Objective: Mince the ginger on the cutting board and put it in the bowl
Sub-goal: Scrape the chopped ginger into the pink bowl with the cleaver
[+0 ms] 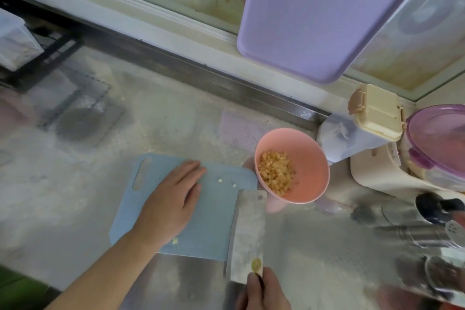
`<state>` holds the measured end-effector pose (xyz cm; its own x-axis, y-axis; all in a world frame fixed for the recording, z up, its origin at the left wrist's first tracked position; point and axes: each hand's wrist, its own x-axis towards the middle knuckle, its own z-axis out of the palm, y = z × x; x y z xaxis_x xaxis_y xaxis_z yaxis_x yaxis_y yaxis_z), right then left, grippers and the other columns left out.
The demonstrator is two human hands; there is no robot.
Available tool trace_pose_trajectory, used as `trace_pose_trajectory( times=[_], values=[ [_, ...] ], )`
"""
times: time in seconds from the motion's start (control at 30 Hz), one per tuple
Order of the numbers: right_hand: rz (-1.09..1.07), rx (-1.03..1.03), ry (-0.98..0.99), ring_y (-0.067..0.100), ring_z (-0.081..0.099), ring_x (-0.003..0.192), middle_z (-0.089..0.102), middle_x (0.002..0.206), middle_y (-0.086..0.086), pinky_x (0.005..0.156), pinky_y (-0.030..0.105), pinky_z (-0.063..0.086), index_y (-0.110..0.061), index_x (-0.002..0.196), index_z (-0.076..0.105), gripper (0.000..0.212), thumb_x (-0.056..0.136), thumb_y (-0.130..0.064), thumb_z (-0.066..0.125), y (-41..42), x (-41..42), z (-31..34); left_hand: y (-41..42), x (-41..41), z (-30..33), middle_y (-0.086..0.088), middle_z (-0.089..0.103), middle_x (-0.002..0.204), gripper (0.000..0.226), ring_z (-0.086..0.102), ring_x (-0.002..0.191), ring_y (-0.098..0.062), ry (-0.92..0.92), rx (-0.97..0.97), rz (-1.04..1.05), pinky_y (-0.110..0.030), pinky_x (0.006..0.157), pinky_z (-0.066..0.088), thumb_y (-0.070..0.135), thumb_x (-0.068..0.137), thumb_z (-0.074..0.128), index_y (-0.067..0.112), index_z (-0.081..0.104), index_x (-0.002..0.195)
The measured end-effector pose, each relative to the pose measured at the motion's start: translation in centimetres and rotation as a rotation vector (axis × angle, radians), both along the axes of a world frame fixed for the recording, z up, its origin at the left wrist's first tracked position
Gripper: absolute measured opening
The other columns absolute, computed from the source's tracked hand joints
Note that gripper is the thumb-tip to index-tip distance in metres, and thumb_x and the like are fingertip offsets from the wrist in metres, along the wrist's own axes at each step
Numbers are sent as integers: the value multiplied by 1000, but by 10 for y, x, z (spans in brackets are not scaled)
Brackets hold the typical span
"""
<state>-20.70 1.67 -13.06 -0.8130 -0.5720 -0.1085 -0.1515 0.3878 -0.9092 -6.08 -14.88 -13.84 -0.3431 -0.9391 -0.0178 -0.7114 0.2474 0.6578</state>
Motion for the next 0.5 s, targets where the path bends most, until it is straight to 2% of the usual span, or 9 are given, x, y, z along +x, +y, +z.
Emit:
trace_pose_trajectory(
  times=[0.03, 0.07, 0.13, 0.23, 0.3, 0.4, 0.5],
  values=[
    [91, 145, -13, 5, 47, 39, 52, 46, 0, 36, 18, 44, -19, 73, 51, 14, 87, -19, 52, 5, 6, -6, 4, 0, -3, 17, 43, 159, 44, 11, 141, 26, 1, -16, -10, 1, 114, 9, 33, 107, 46, 27, 55, 150],
    [151, 271, -7, 12, 53, 37, 58, 47, -2, 41, 28, 53, -25, 77, 55, 12, 85, -34, 54, 11, 8, -14, 8, -1, -4, 16, 44, 159, 44, 9, 140, 28, 5, -25, -18, 2, 113, 8, 31, 107, 48, 25, 56, 150],
    [155, 372, -50, 28, 59, 39, 61, 48, 3, 46, 43, 56, -27, 82, 57, 25, 78, -51, 48, 19, 12, -22, 13, 0, -8, 16, 45, 156, 43, 10, 139, 29, 25, -45, -30, 3, 112, 10, 25, 106, 53, 23, 57, 149],
    [174, 408, -87, 32, 61, 41, 62, 49, 7, 49, 50, 58, -33, 86, 56, 26, 78, -55, 46, 4, 18, -19, 16, 2, -12, 23, 44, 154, 42, 19, 139, 26, 43, -50, -45, 0, 111, 22, 26, 107, 53, 27, 56, 148],
    [229, 437, -125, 36, 62, 43, 64, 52, 10, 51, 53, 58, -33, 87, 54, 24, 82, -55, 47, -2, 21, -14, 15, 3, -13, 23, 45, 154, 42, 23, 140, 23, 54, -60, -63, -7, 111, 32, 27, 107, 52, 28, 56, 149],
    [287, 467, -150, 37, 62, 43, 64, 54, 12, 48, 48, 57, -30, 82, 49, 17, 94, -43, 49, -10, 24, -6, 16, 4, -16, 16, 43, 157, 45, 21, 143, 19, 35, -75, -88, -10, 117, 25, 34, 109, 45, 25, 50, 153],
    [373, 489, -101, 34, 65, 48, 64, 58, 10, 48, 48, 57, -28, 81, 45, 22, 95, -45, 46, -22, 29, 6, 18, 2, -18, 15, 33, 165, 57, 26, 151, 2, -69, -111, -121, -19, 124, 20, 46, 109, 25, 26, 34, 161]
  ],
)
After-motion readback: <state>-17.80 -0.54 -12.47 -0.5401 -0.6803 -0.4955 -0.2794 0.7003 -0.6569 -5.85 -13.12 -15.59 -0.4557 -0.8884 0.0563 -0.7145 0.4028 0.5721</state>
